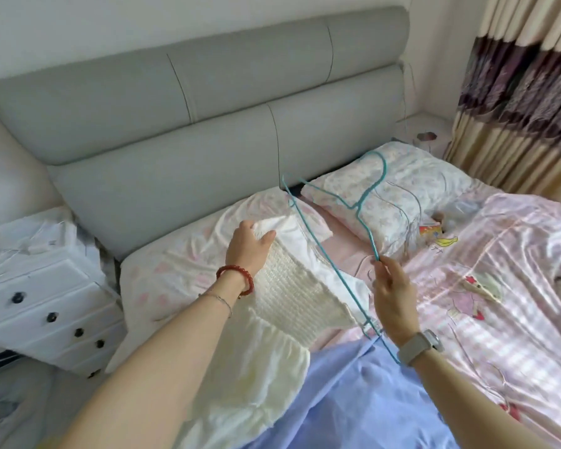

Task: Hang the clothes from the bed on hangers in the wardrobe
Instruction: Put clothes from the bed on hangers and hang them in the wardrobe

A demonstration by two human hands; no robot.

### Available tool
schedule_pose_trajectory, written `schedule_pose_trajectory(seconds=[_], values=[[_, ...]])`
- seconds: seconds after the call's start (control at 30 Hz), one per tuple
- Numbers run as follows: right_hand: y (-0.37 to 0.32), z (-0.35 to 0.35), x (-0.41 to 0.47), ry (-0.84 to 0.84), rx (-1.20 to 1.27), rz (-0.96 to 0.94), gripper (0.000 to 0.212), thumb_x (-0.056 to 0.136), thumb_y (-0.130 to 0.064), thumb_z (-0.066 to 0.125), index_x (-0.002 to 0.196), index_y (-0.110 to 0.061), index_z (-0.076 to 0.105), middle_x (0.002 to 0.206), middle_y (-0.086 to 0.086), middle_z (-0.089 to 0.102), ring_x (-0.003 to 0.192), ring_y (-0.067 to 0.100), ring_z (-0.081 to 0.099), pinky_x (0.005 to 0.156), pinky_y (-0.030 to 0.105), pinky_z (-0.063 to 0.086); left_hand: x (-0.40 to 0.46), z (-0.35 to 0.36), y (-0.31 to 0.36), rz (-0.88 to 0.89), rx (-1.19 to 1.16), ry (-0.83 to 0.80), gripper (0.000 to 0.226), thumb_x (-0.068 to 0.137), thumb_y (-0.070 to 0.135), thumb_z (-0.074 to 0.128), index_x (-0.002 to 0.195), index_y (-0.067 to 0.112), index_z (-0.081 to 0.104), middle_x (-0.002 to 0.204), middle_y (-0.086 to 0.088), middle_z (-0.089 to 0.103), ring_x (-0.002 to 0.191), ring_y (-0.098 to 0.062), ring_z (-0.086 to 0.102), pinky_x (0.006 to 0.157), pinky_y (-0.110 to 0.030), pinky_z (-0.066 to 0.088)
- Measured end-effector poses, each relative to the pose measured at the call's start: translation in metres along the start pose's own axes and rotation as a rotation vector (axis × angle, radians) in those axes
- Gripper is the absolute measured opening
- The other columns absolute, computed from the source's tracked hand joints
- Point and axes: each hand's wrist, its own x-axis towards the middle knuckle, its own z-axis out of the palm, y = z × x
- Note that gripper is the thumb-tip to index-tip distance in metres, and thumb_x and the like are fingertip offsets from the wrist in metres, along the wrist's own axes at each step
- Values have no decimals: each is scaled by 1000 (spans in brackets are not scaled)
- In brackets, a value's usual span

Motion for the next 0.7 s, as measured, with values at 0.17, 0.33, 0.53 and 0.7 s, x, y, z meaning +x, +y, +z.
schedule_pose_trajectory(seconds=[0.17, 0.33, 0.53, 0.7], values=[[60, 51, 2, -138, -97, 159, 18, 94, -8, 45, 99, 0, 61, 80, 22, 62, 74, 35, 55, 65, 40, 39, 0, 63, -84, -77, 405, -268, 64, 94, 45, 39, 147, 25, 8, 155, -4, 9, 141, -27, 9, 111, -51, 16], [121, 89, 12, -199, -189, 248, 23, 96, -9, 38, 103, 0, 58, 92, 21, 63, 80, 34, 55, 60, 32, 27, -33, 114, -157, -73, 618, -614, 64, 95, 51, 31, 146, 35, -5, 156, 3, -14, 142, -27, -12, 112, -56, -2], [211, 111, 31, -252, -538, 559, 47, 97, -22, 32, 143, -14, 24, 129, 36, 37, 117, 47, 39, 97, 45, 28, -53, 159, -215, -102, 674, -758, 62, 94, 57, 22, 144, 41, -11, 153, 5, -24, 141, -26, -18, 111, -56, -4], [229, 112, 18, -364, -572, 521, 65, 90, -30, 37, 147, -21, 8, 152, 16, 11, 139, 33, 8, 112, 45, 3, -58, 172, -230, -69, 682, -719, 61, 94, 57, 21, 146, 39, -6, 154, 3, -20, 141, -28, -16, 112, -54, -2]])
